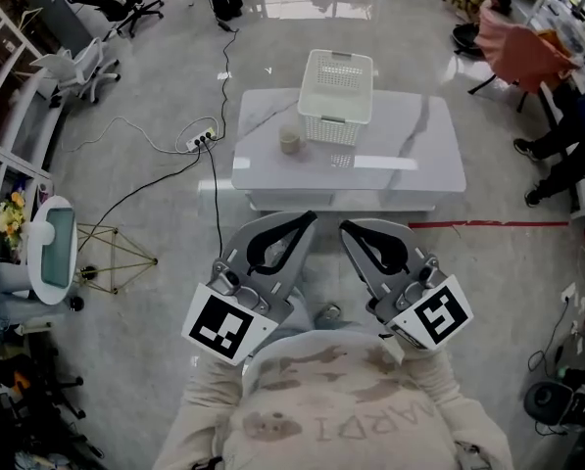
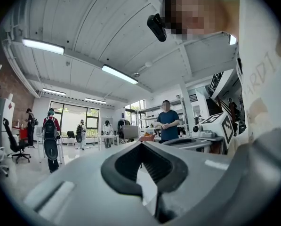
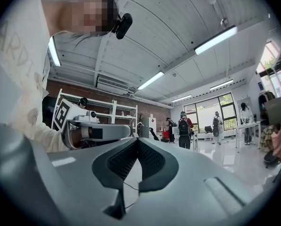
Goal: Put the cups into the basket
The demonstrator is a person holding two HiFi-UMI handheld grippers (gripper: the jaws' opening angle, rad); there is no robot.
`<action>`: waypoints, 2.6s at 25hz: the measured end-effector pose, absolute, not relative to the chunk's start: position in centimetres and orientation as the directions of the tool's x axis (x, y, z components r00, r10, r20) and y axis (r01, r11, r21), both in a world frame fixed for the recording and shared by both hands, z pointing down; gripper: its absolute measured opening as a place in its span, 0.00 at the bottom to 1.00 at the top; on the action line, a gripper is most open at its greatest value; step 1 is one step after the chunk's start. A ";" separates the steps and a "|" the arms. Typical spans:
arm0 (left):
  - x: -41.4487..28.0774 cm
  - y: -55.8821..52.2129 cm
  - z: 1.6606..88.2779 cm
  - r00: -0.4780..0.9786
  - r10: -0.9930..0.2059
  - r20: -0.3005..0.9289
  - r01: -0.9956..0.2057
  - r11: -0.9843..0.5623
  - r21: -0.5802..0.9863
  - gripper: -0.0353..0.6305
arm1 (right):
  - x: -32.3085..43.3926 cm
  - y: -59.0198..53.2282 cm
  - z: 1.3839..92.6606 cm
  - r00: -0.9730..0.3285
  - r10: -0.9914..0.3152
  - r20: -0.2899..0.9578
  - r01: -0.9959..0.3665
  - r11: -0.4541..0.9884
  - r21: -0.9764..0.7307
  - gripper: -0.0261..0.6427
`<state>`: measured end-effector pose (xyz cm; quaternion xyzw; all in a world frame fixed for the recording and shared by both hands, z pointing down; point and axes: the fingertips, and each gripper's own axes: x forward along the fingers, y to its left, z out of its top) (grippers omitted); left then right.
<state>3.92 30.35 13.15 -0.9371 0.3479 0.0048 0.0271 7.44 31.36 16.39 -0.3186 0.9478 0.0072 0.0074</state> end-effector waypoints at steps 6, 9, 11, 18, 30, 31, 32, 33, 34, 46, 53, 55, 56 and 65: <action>2.7 23.5 13.8 0.778 -0.627 -0.030 -0.628 -0.776 -0.059 0.05 | 6.3 24.5 17.0 -0.770 -0.637 -0.019 -0.638 0.770 0.007 0.08; 1.5 19.2 14.0 0.788 -0.615 -0.028 -0.615 -0.785 -0.075 0.05 | 5.0 20.2 17.4 -0.755 -0.655 -0.005 -0.655 0.755 0.007 0.08; 0.5 16.3 14.1 0.800 -0.600 -0.016 -0.599 -0.796 -0.081 0.05 | 4.0 17.1 17.4 -0.744 -0.668 0.000 -0.668 0.744 0.003 0.08; -4.8 7.4 14.1 0.833 -0.553 0.031 -0.547 -0.831 -0.104 0.05 | -0.6 7.3 17.3 -0.703 -0.711 0.031 -0.711 0.703 0.005 0.08; -9.5 -1.8 17.1 0.838 -0.544 0.049 -0.542 -0.839 -0.047 0.05 | -3.5 -2.1 24.1 -0.673 -0.705 0.224 -0.725 0.689 -0.010 0.09; -9.5 -2.4 17.4 0.835 -0.549 0.047 -0.548 -0.836 -0.035 0.05 | -3.5 -2.7 25.0 -0.677 -0.695 0.242 -0.720 0.694 -0.018 0.09; -9.6 -2.9 17.6 0.832 -0.554 0.041 -0.553 -0.833 -0.019 0.05 | -3.5 -3.2 26.1 -0.680 -0.684 0.262 -0.714 0.699 -0.028 0.09; -9.7 -3.5 17.8 0.829 -0.558 0.033 -0.558 -0.830 -0.002 0.05 | -3.6 -3.7 27.2 -0.684 -0.672 0.284 -0.708 0.705 -0.038 0.10; -9.8 -4.1 18.1 0.826 -0.563 0.025 -0.563 -0.826 0.014 0.05 | -3.7 -4.2 28.5 -0.687 -0.658 0.308 -0.701 0.712 -0.044 0.11; -8.0 -10.9 23.8 0.836 -0.546 0.064 -0.549 -0.834 0.059 0.05 | -2.7 -8.8 45.5 -0.669 -0.486 0.562 -0.645 0.755 -0.114 0.14; -6.2 -13.1 28.4 0.844 -0.526 0.104 -0.534 -0.842 0.071 0.05 | -1.4 -10.6 54.7 -0.630 -0.414 0.657 -0.638 0.758 -0.134 0.16; -5.8 -13.5 29.7 0.848 -0.519 0.112 -0.528 -0.845 0.085 0.05 | -1.1 -10.7 57.1 -0.614 -0.396 0.683 -0.638 0.758 -0.134 0.16; -5.6 -13.6 30.5 0.850 -0.514 0.116 -0.524 -0.847 0.092 0.05 | -0.8 -10.7 58.2 -0.605 -0.392 0.693 -0.641 0.756 -0.132 0.16; -4.1 -14.5 36.9 0.874 -0.465 0.140 -0.482 -0.864 0.143 0.05 | 0.8 -11.2 66.6 -0.543 -0.367 0.755 -0.641 0.762 -0.090 0.18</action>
